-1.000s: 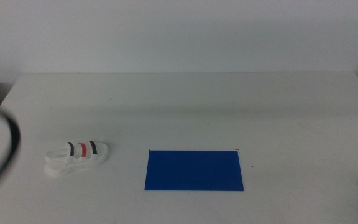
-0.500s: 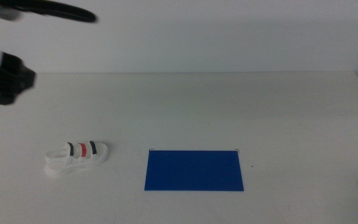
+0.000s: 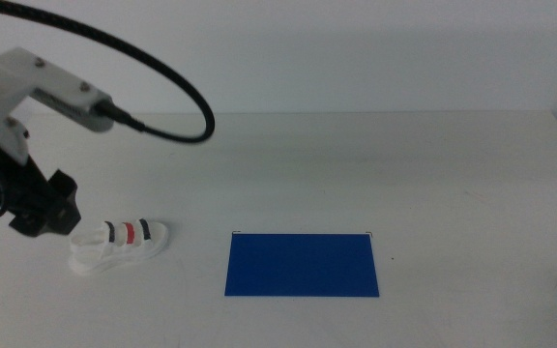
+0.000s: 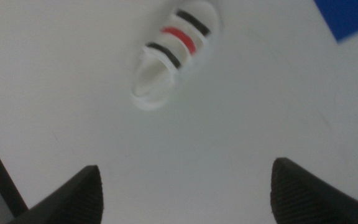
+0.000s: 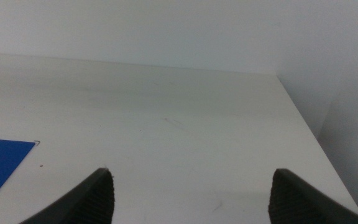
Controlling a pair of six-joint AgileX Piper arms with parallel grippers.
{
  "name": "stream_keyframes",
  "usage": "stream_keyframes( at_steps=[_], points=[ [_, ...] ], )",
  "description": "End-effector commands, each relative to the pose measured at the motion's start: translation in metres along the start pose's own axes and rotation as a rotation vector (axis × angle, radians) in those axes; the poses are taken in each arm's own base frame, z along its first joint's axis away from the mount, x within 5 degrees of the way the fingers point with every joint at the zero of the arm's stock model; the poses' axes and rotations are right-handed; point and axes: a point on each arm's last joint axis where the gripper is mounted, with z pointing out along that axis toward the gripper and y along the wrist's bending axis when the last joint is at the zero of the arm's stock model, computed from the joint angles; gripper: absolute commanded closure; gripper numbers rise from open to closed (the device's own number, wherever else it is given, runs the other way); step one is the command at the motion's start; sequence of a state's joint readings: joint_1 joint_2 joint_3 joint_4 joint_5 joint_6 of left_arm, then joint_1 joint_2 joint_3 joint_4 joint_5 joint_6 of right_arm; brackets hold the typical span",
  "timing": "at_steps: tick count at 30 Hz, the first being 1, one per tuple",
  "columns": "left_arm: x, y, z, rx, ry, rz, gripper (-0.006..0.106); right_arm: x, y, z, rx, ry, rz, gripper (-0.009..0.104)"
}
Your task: Use one arm to grab the shoe from the table and place it on the mat.
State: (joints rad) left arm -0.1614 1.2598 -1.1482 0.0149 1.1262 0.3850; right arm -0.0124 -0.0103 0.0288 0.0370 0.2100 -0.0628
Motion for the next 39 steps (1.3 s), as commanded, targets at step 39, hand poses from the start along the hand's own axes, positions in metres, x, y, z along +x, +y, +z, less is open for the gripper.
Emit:
stream_keyframes(
  at_steps=[39],
  points=[
    [-0.034, 0.039, 0.153, 0.153, 0.051, 0.373, 0.009, -0.006, -0.001, -0.002, 0.01, -0.097, -0.017, 0.031]
  ],
)
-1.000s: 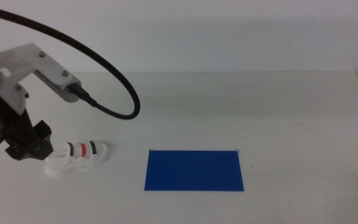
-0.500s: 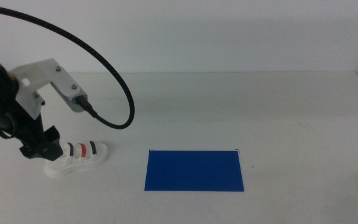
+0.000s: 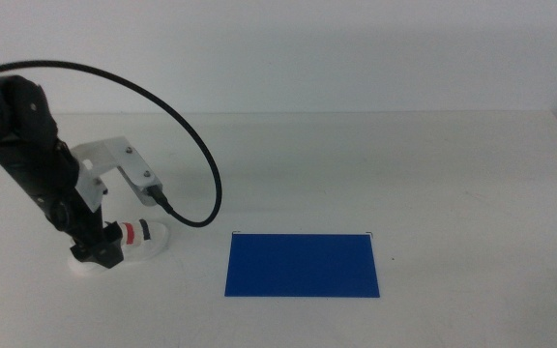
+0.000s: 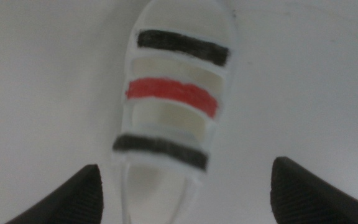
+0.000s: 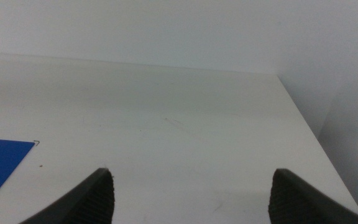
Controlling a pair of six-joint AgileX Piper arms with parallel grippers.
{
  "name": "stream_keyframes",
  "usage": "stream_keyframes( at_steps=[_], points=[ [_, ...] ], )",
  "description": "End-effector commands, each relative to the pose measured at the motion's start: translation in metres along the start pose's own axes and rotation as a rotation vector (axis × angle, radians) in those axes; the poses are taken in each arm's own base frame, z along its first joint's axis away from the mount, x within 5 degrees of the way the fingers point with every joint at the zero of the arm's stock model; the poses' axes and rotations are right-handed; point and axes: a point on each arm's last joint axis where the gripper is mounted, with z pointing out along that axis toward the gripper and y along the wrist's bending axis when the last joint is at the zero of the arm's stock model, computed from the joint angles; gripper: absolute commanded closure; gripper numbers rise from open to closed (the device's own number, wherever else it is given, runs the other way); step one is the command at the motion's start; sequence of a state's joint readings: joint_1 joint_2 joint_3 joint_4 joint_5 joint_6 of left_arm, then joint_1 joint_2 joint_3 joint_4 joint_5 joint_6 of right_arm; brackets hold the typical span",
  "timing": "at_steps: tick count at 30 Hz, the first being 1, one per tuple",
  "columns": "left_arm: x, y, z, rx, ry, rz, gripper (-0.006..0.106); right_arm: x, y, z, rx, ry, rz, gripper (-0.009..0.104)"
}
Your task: Use one arm to grab the shoe from the table and place it on the mat.
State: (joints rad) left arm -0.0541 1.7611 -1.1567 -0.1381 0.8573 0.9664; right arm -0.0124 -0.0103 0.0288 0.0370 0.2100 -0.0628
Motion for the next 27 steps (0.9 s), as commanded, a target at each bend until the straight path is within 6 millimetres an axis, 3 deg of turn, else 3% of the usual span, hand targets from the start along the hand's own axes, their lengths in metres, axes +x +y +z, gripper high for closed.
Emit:
stream_keyframes(
  at_steps=[1, 8, 11, 15, 22, 27],
  points=[
    [-0.009, 0.006, -0.012, -0.056, -0.062, 0.01, 0.009, -0.006, -0.001, -0.002, 0.01, -0.097, -0.017, 0.031],
    [-0.01, 0.012, 0.011, -0.054, -0.056, 0.017, 0.01, -0.006, -0.001, -0.002, 0.01, -0.097, -0.017, 0.031],
    [-0.011, 0.012, 0.016, -0.042, -0.062, 0.001, 0.015, -0.006, -0.001, -0.002, 0.01, -0.097, -0.017, 0.031],
    [-0.012, 0.012, 0.016, -0.036, -0.065, -0.005, 0.037, -0.006, -0.001, -0.002, 0.01, -0.097, -0.017, 0.031],
    [-0.013, 0.006, 0.013, -0.012, -0.055, 0.007, 0.1, -0.006, -0.001, -0.002, 0.01, -0.097, -0.017, 0.031],
    [-0.024, -0.004, -0.005, -0.05, -0.083, 0.058, 0.102, -0.006, -0.001, -0.002, 0.01, -0.097, -0.017, 0.031]
  ],
)
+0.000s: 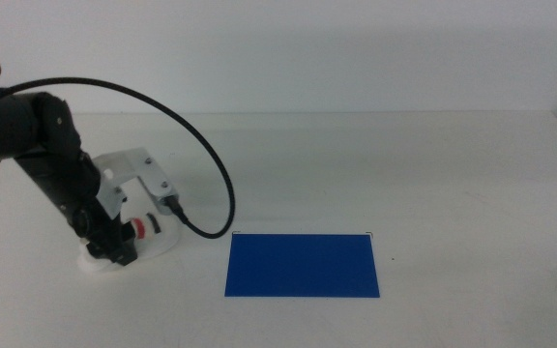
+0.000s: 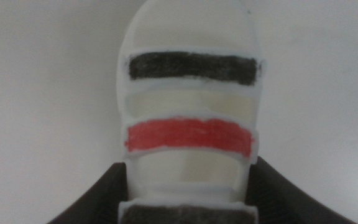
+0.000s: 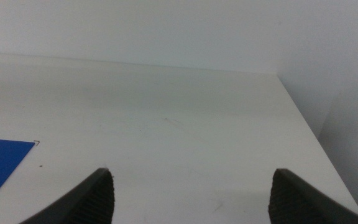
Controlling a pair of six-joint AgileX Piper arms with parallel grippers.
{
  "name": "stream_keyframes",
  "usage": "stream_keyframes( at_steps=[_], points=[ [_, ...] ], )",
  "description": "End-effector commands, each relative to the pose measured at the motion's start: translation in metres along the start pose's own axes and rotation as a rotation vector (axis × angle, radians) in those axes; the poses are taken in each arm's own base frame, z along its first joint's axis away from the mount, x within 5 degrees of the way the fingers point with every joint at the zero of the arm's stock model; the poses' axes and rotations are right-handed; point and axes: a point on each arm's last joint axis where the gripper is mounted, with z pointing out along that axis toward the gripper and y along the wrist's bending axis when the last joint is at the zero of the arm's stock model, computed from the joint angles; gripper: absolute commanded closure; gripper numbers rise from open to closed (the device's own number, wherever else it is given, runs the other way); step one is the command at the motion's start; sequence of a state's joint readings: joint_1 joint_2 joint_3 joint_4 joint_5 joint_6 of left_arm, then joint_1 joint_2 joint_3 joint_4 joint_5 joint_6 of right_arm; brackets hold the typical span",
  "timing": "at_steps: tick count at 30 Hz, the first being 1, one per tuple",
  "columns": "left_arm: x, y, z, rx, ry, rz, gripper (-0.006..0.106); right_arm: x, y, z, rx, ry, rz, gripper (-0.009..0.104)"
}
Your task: Use one arm to grab the shoe from the table and place it on the mat.
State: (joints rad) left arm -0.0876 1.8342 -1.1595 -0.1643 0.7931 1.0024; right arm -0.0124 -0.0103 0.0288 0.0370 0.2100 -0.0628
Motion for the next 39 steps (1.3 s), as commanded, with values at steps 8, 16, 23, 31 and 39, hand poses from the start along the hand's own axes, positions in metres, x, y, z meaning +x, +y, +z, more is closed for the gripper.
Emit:
stream_keyframes(
  at_steps=[8, 16, 23, 31, 39],
  points=[
    [-0.055, -0.037, -0.056, -0.083, -0.075, 0.105, 0.102, -0.006, -0.001, -0.002, 0.01, -0.097, -0.017, 0.031],
    [-0.108, -0.079, -0.08, -0.111, -0.137, 0.239, 0.102, -0.006, -0.001, -0.002, 0.01, -0.097, -0.017, 0.031],
    [-0.153, -0.115, -0.07, -0.073, -0.139, 0.339, 0.102, -0.006, -0.001, -0.002, 0.01, -0.097, -0.017, 0.031],
    [-0.194, -0.139, -0.047, -0.022, -0.111, 0.417, 0.102, -0.006, -0.001, -0.002, 0.01, -0.097, -0.017, 0.031],
    [-0.204, -0.143, -0.037, 0.017, -0.127, 0.404, 0.102, -0.006, -0.001, -0.002, 0.01, -0.097, -0.017, 0.031]
  ],
)
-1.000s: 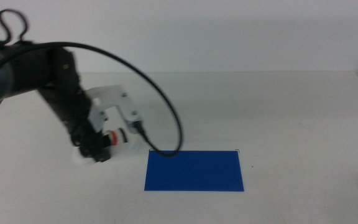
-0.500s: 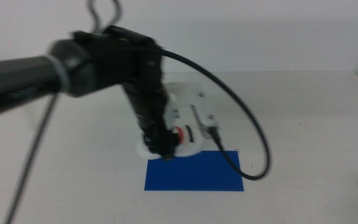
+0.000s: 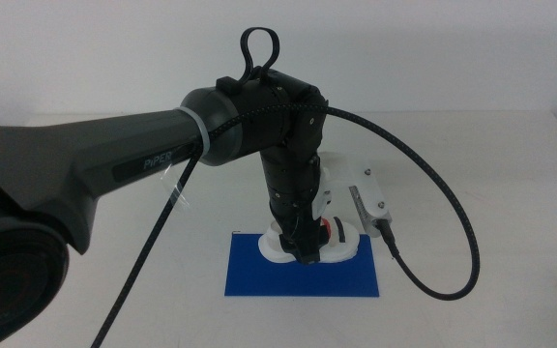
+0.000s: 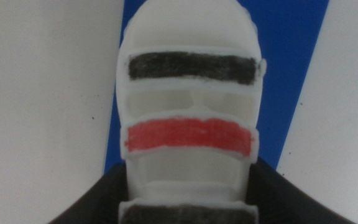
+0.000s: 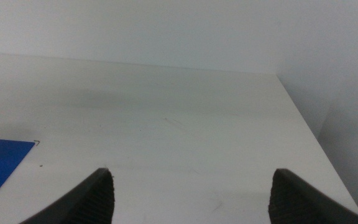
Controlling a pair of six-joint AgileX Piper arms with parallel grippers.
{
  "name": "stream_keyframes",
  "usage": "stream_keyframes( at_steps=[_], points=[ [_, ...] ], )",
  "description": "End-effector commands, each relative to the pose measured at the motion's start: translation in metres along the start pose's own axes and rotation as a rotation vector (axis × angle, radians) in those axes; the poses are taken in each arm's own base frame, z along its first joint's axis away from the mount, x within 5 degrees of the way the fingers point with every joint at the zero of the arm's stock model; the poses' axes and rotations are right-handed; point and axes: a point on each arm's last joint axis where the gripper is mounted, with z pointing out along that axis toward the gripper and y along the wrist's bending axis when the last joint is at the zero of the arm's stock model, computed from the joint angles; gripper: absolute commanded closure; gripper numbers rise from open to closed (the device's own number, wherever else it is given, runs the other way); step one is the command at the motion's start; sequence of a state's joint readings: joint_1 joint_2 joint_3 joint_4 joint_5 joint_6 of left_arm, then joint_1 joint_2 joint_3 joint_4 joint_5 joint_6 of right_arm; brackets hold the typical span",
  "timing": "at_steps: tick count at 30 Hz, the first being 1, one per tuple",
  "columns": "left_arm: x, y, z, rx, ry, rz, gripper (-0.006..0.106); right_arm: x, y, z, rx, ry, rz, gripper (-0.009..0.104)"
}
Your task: Use one arm to grab the shoe from the table and place it on the mat.
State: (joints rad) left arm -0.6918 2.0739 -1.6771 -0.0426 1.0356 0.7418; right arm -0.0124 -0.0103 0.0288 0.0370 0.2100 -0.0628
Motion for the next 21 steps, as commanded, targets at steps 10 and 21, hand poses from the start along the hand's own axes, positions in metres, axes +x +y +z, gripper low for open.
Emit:
stream_keyframes(
  at_steps=[10, 21],
  points=[
    [-0.0088, 0.0007, -0.0352, -0.04, -0.099, -0.214, 0.102, -0.0065, -0.0007, -0.0018, 0.01, -0.097, -0.017, 0.031],
    [-0.0086, 0.0005, -0.0352, -0.013, -0.106, -0.723, 0.102, -0.0065, -0.0007, -0.0018, 0.01, -0.097, -0.017, 0.031]
  ],
)
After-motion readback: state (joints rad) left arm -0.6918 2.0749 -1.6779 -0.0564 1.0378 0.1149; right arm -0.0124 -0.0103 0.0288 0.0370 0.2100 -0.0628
